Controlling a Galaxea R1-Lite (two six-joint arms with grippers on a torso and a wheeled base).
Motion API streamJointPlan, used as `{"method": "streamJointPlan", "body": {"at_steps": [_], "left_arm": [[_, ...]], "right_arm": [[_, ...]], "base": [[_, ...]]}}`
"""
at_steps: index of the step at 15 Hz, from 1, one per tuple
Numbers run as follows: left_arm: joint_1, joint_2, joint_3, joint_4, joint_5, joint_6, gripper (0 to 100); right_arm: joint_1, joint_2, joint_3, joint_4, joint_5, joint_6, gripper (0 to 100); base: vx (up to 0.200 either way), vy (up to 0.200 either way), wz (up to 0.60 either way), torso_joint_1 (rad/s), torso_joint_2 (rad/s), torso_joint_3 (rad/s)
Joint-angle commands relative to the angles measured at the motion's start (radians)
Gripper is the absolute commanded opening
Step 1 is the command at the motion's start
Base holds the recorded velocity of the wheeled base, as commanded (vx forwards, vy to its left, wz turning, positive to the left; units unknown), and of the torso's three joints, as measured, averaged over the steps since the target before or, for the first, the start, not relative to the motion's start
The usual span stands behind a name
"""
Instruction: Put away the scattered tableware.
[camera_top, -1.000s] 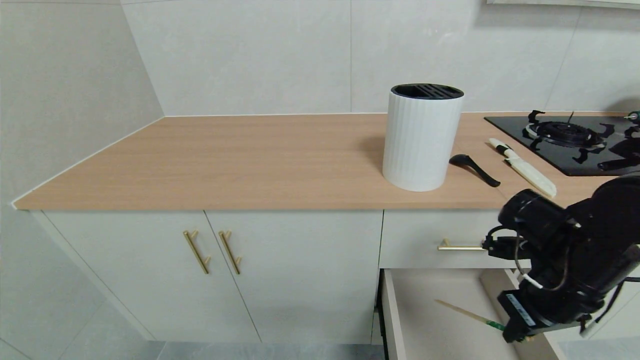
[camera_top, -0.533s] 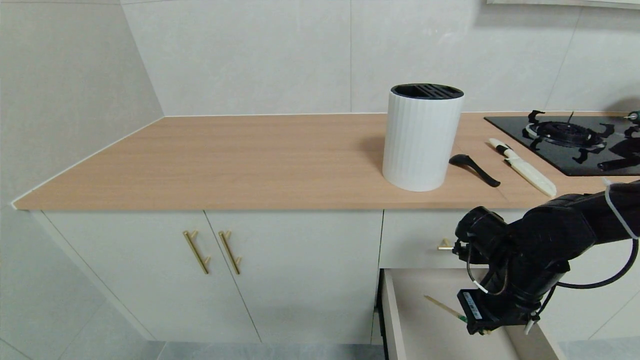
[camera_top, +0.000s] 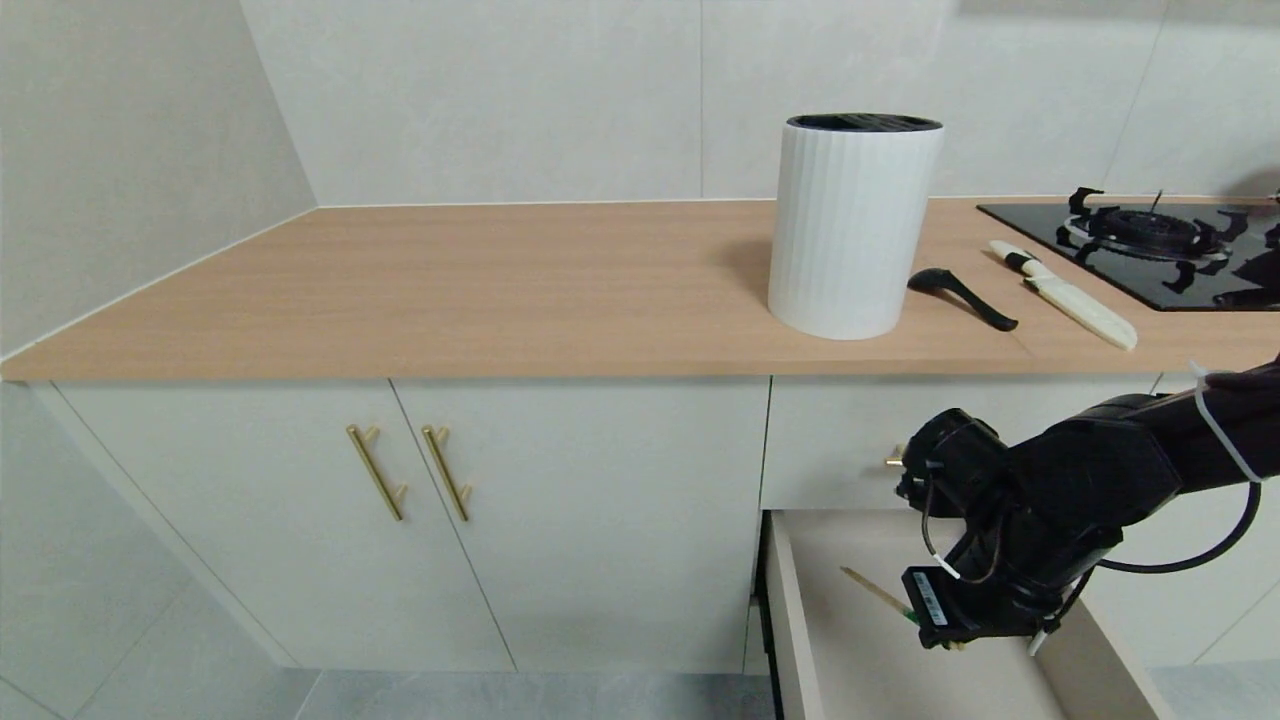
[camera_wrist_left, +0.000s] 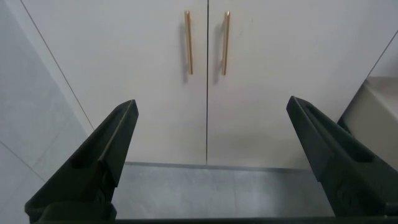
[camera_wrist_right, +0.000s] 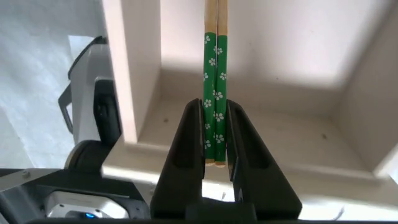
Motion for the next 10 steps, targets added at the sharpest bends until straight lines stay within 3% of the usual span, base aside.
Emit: {"method": "streamJointPlan", "body": {"at_steps": [1,8,10], "left_arm": [[0.000,0.000,0.000,0.000,0.000,0.000,100],[0.000,0.000,0.000,0.000,0.000,0.000,100],[0.000,0.000,0.000,0.000,0.000,0.000,100]], "right_arm": [[0.002,-0.014,0.014,-0.024,-0.003,0.000,0],[0.010,-0.040,0.026,-0.040,-0.044,0.000,0],[0.010,-0.061,0.040,-0.076,-0.046,0.000,0]], "base": [[0.000,0.000,0.00,-0.163,0.46,0.300],[0.000,0.000,0.00,-0.123,0.45,0.320],[0.000,0.000,0.00,-0.037,0.23,0.171]]}}
